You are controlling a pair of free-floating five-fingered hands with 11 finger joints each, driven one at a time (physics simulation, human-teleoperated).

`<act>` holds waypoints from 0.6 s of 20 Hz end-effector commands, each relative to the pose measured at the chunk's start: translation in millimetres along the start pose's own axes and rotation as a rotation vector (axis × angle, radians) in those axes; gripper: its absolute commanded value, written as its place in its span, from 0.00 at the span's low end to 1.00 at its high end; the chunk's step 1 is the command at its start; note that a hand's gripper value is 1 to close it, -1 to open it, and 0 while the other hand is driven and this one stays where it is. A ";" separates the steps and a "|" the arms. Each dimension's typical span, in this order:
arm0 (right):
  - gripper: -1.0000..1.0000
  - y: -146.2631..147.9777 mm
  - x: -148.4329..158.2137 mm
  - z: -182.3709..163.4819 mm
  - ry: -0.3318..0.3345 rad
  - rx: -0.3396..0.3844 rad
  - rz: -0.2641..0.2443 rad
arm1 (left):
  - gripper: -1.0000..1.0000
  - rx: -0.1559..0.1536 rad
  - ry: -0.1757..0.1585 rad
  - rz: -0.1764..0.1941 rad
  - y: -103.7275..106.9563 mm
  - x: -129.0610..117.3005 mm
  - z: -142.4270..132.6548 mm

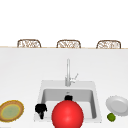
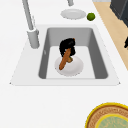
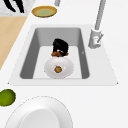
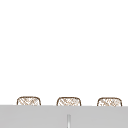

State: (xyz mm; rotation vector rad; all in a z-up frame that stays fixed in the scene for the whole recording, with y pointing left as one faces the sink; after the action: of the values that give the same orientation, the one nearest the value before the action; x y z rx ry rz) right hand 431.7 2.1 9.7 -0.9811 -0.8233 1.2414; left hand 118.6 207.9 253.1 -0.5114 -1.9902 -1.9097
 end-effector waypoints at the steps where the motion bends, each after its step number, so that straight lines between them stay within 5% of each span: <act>1: 1.00 17.3 0.3 -7.5 -0.027 0.000 0.011 | 0.50 0.000 0.000 0.000 0.0 0.0 0.0; 12: 1.00 50.6 6.8 -61.5 -0.028 0.013 0.030 | 0.50 0.000 0.000 0.000 0.0 0.0 0.0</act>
State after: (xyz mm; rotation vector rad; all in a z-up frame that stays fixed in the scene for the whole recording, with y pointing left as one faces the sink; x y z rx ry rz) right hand 455.6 0.0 -44.4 -0.9661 -0.8078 1.2551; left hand 118.6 207.9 253.1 -0.5114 -1.9902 -1.9097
